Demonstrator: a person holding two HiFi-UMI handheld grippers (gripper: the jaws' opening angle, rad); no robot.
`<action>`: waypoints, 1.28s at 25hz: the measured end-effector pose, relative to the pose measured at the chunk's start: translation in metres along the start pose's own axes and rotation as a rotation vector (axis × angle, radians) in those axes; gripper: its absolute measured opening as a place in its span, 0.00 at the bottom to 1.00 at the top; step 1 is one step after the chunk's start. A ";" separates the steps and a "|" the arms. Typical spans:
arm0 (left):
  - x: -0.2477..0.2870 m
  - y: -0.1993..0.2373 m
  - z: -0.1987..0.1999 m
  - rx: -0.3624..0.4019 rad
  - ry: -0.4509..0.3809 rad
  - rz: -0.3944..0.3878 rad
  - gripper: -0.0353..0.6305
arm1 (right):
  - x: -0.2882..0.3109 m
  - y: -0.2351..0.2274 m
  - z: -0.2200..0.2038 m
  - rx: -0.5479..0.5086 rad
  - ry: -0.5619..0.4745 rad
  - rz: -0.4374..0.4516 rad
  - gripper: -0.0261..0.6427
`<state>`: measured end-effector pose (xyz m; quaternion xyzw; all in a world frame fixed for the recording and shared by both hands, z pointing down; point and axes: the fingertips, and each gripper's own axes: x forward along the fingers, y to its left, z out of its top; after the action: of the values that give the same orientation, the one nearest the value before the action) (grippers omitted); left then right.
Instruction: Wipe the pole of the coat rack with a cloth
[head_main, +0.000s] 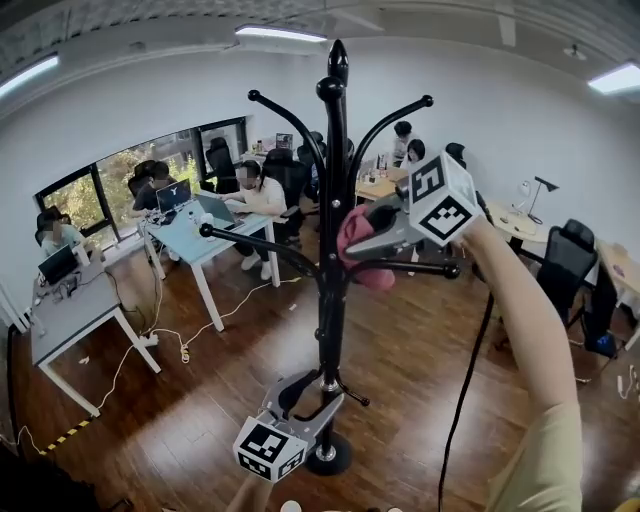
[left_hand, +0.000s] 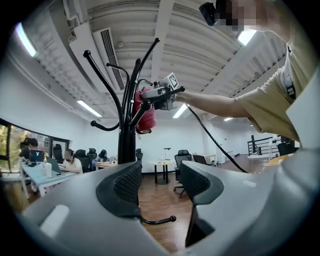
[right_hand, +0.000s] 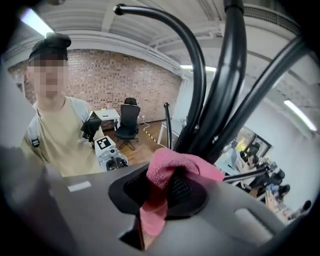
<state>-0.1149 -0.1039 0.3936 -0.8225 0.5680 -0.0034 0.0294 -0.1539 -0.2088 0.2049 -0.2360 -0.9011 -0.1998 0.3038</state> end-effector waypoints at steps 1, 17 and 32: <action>0.006 -0.005 0.001 0.004 -0.002 0.037 0.39 | -0.011 0.000 0.003 -0.031 -0.048 -0.003 0.12; 0.066 -0.095 0.018 -0.008 -0.002 0.451 0.39 | -0.247 -0.094 0.027 -0.041 -1.037 -0.642 0.13; 0.068 -0.028 0.005 0.008 0.004 0.497 0.38 | -0.189 -0.109 0.071 0.024 -1.315 -0.321 0.13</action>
<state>-0.0649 -0.1572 0.3882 -0.6573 0.7530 0.0000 0.0317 -0.1127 -0.3181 0.0079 -0.1683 -0.9246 -0.0472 -0.3384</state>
